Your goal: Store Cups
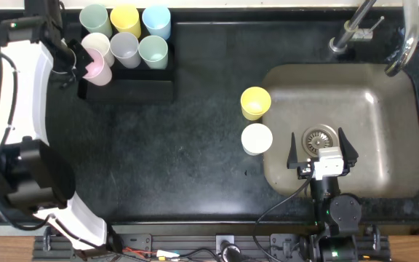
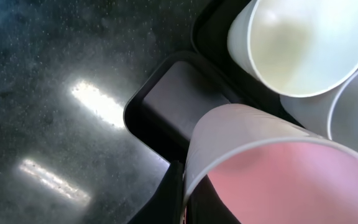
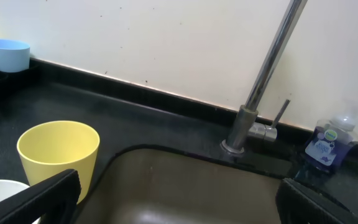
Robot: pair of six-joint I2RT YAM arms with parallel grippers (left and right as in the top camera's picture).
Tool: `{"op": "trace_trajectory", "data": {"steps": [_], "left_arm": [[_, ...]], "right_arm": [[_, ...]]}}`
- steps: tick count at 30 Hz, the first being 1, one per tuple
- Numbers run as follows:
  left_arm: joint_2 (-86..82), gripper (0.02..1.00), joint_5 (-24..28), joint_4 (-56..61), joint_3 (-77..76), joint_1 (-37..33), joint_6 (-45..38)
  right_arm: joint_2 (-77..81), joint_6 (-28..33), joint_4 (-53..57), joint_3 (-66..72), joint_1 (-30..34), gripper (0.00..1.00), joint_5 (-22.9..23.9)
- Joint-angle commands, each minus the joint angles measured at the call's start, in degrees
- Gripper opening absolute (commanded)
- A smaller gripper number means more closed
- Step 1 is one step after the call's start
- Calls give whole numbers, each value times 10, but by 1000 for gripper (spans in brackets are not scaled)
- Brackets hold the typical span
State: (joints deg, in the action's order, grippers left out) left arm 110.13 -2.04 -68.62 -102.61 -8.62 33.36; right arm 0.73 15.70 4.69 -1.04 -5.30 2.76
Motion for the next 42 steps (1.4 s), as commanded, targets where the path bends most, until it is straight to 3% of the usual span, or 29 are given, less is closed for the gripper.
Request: {"op": "trace_trajectory", "data": {"steps": [1,42], "left_arm": [[-9,36,5,4,14,-6,14],[90,36,-7,11,14,-18,30]], "right_arm": [[-5,2,-3,8,-3,998,-4],[-5,2,-3,8,-3,998,-4]]}}
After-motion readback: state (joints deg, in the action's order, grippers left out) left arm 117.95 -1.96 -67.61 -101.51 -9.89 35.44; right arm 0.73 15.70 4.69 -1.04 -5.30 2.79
